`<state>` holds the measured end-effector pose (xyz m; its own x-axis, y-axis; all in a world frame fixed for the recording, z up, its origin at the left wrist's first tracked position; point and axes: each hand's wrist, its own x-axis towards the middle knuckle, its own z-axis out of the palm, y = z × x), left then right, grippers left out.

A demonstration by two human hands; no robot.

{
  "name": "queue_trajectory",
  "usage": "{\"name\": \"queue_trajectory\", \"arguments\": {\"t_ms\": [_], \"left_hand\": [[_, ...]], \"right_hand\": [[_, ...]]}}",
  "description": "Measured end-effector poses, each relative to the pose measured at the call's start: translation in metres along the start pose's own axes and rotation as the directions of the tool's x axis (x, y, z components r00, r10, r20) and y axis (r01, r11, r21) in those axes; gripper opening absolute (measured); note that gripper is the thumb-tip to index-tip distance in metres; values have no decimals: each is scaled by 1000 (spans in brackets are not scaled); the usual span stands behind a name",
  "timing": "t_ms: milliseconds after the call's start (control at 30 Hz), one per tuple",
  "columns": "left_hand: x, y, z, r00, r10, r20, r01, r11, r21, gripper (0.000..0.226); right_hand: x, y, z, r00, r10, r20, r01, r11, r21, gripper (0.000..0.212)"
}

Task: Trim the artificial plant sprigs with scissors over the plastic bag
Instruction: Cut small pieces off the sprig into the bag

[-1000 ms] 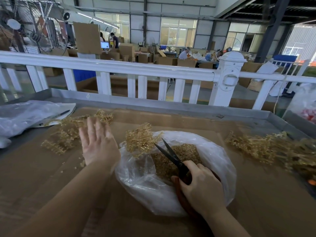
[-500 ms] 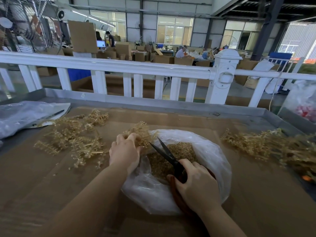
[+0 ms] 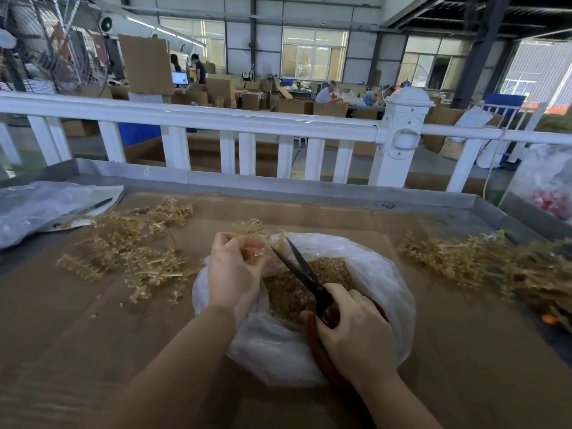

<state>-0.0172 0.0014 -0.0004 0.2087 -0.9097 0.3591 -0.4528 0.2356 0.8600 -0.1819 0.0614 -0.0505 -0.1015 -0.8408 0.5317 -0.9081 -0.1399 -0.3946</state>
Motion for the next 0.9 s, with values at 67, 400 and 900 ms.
{"name": "queue_trajectory", "arguments": {"t_ms": [67, 400, 900], "left_hand": [[-3, 3, 1, 998, -64, -5, 64, 998, -13, 39], [-5, 5, 3, 964, -203, 170, 224, 968, -110, 23], [-10, 6, 3, 905, -365, 218, 419, 854, -308, 64]], "right_hand": [[-1, 0, 0, 1000, 9, -28, -9, 1000, 15, 36], [-2, 1, 0, 996, 31, -84, -27, 999, 45, 46], [-2, 3, 3, 986, 25, -166, -19, 999, 39, 45]]}}
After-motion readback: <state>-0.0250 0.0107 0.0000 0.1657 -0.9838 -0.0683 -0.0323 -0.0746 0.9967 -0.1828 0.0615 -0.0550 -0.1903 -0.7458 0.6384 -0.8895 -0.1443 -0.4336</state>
